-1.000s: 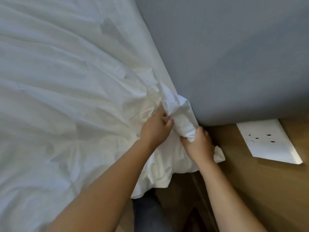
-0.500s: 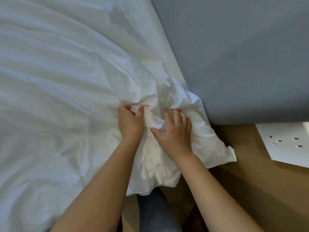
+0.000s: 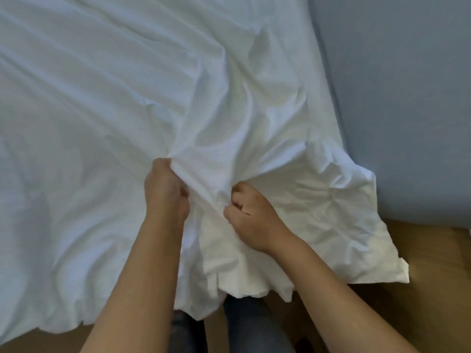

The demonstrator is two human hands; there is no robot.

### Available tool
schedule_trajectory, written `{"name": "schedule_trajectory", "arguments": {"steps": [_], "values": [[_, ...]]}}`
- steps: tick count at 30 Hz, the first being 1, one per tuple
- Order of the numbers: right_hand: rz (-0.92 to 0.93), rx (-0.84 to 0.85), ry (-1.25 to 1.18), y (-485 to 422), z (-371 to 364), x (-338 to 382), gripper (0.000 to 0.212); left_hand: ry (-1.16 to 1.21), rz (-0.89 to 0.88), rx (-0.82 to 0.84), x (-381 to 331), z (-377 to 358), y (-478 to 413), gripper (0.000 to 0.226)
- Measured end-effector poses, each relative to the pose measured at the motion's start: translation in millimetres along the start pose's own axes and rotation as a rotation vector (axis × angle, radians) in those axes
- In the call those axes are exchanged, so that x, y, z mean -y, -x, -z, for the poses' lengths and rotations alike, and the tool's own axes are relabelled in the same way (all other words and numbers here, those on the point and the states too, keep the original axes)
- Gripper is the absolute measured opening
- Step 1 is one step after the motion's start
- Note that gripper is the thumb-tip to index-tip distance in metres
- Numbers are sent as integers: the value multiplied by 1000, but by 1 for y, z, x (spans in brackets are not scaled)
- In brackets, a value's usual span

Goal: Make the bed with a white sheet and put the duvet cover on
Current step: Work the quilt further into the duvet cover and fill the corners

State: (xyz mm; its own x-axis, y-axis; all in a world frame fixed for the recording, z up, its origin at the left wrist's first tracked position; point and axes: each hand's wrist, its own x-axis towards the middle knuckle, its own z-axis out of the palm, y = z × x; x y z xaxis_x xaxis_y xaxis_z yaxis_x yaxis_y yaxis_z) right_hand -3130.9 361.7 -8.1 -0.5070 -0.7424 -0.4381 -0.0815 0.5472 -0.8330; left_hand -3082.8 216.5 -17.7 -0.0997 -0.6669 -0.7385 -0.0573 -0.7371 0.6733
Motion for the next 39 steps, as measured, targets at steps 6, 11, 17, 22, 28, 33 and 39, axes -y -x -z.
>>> {"name": "schedule_trajectory", "arguments": {"steps": [6, 11, 17, 22, 28, 33, 39], "values": [[1, 175, 341, -11, -40, 41, 33, 207, -53, -57, -61, 157, 7, 45], [102, -100, 281, -37, -75, 84, 20, -179, -55, -140, -57, 190, -11, 18], [34, 39, 275, -90, -118, 111, 47, -429, -55, 67, -73, 161, -61, 42], [20, -62, 105, -112, -149, 137, 54, -412, -452, 163, -115, 133, -67, 26], [-68, -6, 244, -140, -182, 171, 39, -884, -717, -4, -142, 208, -59, 34], [8, -213, 166, -152, -217, 187, 48, -753, -498, 333, -157, 222, -112, 43], [-8, -276, 399, -165, -226, 189, 82, -590, -390, 27, -168, 173, -166, 18]]}}
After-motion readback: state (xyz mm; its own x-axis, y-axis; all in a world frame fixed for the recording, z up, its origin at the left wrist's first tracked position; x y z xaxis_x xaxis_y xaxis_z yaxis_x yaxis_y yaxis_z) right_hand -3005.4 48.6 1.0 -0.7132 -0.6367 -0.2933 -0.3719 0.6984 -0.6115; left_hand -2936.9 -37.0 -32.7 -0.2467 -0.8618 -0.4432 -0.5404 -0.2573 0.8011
